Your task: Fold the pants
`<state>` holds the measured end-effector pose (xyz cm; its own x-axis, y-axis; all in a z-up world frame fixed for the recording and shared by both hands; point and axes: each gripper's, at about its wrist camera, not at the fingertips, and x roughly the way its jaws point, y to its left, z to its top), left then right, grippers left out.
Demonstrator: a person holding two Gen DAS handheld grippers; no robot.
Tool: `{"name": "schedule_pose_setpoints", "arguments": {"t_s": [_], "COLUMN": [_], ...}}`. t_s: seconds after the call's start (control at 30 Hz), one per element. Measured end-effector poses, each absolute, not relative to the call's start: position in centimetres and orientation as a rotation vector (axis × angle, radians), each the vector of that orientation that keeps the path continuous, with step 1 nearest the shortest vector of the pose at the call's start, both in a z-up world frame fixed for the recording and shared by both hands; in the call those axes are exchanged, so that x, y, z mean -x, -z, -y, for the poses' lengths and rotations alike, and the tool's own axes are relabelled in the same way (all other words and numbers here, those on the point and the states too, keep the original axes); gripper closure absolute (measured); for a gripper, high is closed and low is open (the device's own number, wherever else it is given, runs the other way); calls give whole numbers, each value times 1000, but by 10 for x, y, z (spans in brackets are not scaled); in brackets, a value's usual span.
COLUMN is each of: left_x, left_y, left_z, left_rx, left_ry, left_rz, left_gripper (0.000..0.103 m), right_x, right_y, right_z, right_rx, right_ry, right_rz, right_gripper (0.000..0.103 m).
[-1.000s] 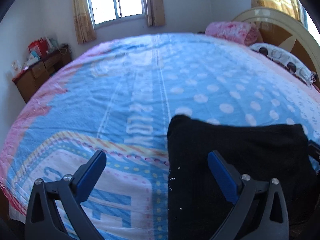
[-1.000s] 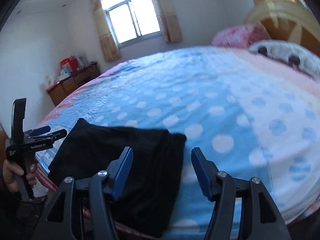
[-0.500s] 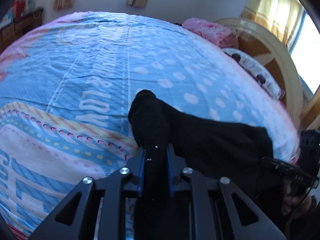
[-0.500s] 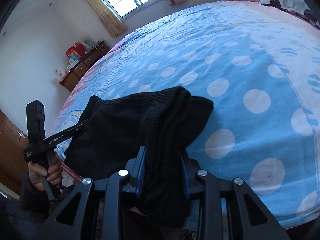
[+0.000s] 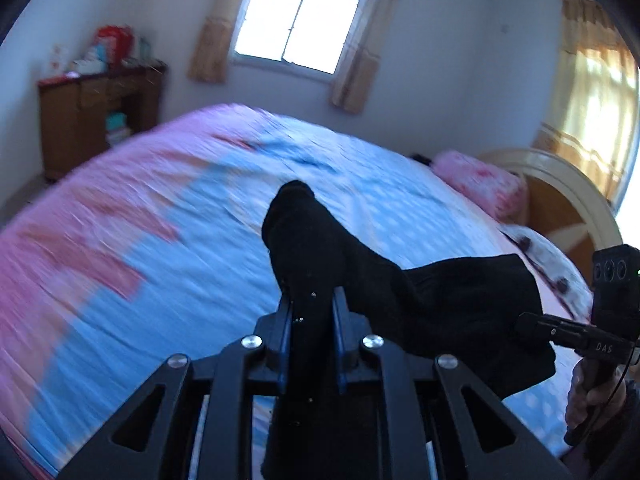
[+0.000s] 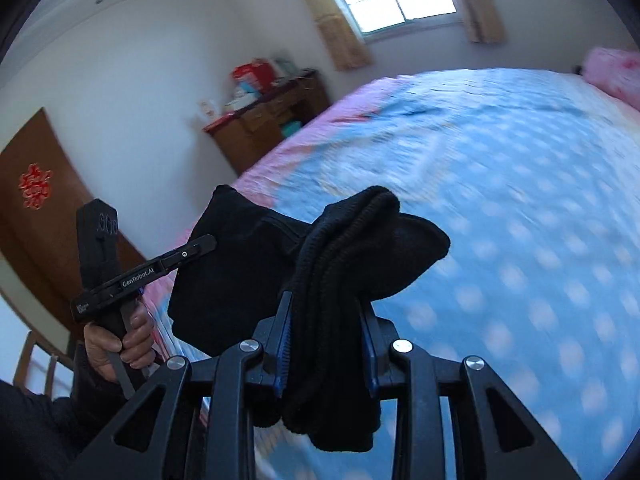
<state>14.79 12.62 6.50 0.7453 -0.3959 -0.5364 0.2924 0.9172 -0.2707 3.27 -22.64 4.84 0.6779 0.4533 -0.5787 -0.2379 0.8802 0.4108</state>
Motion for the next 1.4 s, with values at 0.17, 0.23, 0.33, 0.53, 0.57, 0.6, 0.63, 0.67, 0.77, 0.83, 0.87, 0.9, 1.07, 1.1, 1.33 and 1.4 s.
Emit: {"name": "schedule_pose_setpoints", "arguments": {"t_s": [0.17,0.23,0.33,0.53,0.57,0.6,0.63,0.67,0.77,0.83,0.87,0.9,1.07,1.1,1.33,1.4], "left_x": [-211,-237,-274,-323,-327,-327,-328,-329,-326,-318,-311,-305,-260,-251,-178,-160], "left_y": [-71,-59,-26,43,48,48,46,45,45,39,33,27,-1,-5,-25,-28], "left_z": [-182,-198,-206,-216,-218,-220,-220,-220,-228,-237,-240,-245,-231,-228,-198,-194], "left_rx": [131,105,81,-8,6,11,13,5,-5,5,2,-7,-75,-67,-48,-30], "left_ry": [168,91,26,-83,-84,-85,-95,-125,-227,-243,-267,-290,-349,-337,-274,-270], "left_rz": [-561,-568,-627,-753,-775,-779,-776,-775,-785,-794,-791,-780,-701,-690,-610,-602], "left_gripper": [85,85,85,79,75,74,65,45,16,16,15,15,12,12,2,0], "right_x": [-158,-204,-264,-335,-340,-345,-348,-351,-356,-350,-347,-342,-293,-281,-205,-177], "right_y": [-51,-40,-10,73,81,87,90,94,95,93,91,88,54,45,15,8], "right_z": [170,149,122,102,107,114,123,128,134,136,141,150,170,163,104,92], "right_rx": [-257,-238,-210,-189,-226,-277,-329,-357,-417,-446,-485,-542,-699,-697,-640,-619], "right_ry": [-531,-579,-623,-581,-577,-578,-578,-573,-599,-589,-561,-507,-292,-295,-255,-239], "right_rz": [-672,-650,-668,-801,-832,-852,-861,-872,-884,-892,-903,-905,-805,-805,-879,-848], "right_gripper": [73,73,73,71,68,64,55,49,47,47,47,47,47,47,36,35]}}
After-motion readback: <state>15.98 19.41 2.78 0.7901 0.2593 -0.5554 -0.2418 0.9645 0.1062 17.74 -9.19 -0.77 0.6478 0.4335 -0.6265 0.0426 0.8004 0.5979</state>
